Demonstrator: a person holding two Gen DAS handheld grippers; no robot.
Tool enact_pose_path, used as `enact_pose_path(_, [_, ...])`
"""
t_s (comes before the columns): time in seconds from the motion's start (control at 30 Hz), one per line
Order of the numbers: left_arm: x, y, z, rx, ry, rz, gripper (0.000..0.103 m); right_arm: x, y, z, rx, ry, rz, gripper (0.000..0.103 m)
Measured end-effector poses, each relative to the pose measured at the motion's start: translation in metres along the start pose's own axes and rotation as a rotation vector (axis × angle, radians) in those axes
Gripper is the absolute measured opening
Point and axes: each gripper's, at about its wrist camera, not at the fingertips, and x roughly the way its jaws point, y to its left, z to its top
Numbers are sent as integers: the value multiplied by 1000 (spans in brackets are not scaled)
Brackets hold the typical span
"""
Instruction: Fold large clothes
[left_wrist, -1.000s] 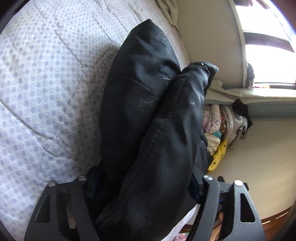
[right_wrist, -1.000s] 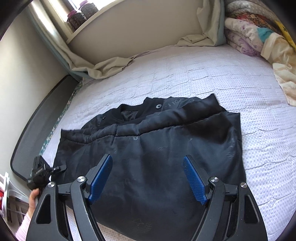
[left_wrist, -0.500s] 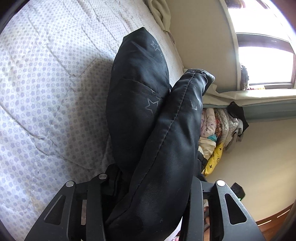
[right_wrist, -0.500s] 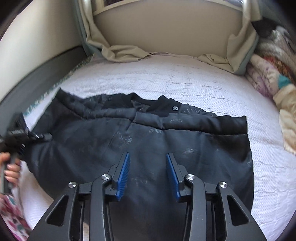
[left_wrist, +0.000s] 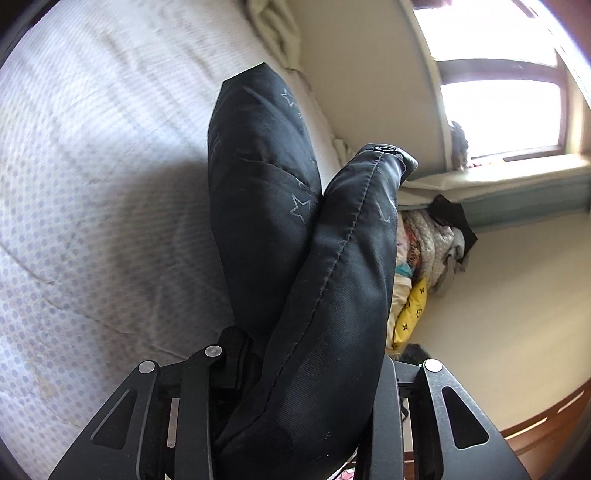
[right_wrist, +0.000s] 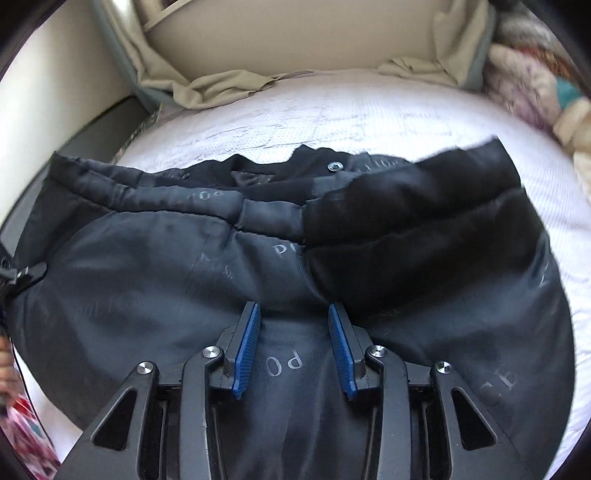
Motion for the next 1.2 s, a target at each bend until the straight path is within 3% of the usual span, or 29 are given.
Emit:
enact_pose_path(0.3, [8, -86, -17, 189, -16, 21, 35, 13, 3, -4, -26, 6, -40, 33])
enact_pose_path(0.5, [28, -133, -28, 229, 1, 35, 35, 12, 2, -7, -26, 5, -44, 33])
enact_pose_path(0.67, [48, -168, -36, 259, 23, 87, 35, 12, 1, -6, -13, 9, -35, 33])
enact_pose_path(0.93, [115, -224, -79, 392, 78, 195, 35, 8, -12, 0, 42, 21, 20, 33])
enact_pose_path(1.2, [154, -250, -102, 479, 82, 269, 36, -48, -56, 7, 187, 111, 106, 36])
